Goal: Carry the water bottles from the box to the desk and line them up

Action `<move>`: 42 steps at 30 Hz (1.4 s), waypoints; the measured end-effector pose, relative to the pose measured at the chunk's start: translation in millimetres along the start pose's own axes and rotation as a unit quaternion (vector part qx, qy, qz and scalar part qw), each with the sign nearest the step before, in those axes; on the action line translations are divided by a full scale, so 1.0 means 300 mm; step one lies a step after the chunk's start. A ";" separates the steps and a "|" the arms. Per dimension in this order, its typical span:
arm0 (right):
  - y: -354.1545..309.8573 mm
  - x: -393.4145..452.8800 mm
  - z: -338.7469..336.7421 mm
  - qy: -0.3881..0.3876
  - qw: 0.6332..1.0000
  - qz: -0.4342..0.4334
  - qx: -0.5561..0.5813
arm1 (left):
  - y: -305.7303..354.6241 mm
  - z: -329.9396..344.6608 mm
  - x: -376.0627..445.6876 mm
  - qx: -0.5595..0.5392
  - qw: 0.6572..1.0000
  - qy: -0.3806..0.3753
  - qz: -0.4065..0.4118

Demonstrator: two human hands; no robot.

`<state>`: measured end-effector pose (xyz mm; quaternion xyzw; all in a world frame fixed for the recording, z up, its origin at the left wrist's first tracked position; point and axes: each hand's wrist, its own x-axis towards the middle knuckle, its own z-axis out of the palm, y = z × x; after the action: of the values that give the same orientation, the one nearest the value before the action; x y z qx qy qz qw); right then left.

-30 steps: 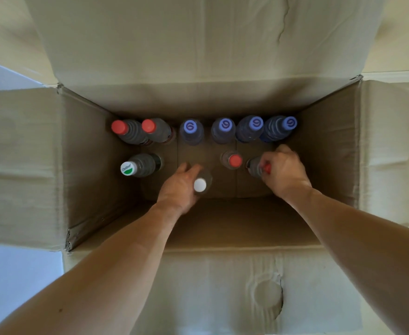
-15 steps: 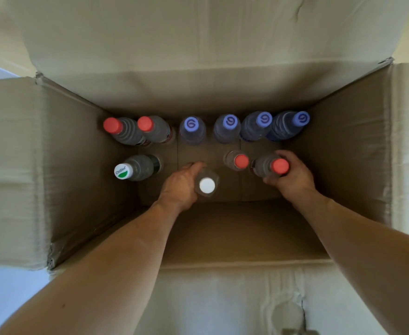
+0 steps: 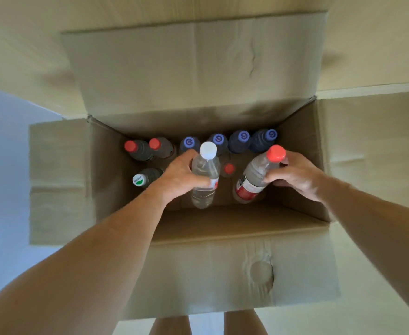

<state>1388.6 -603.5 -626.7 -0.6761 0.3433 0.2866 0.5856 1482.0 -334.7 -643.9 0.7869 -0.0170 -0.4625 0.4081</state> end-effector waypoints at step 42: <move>-0.862 -0.985 -0.009 -0.089 0.946 -0.099 0.296 | 0.975 -0.339 -0.937 -0.321 0.944 -0.034 0.060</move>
<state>1418.1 -547.9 -239.1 -0.4745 0.2903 0.1716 0.8131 1499.5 -352.2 -226.4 0.5954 0.0712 -0.4442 0.6656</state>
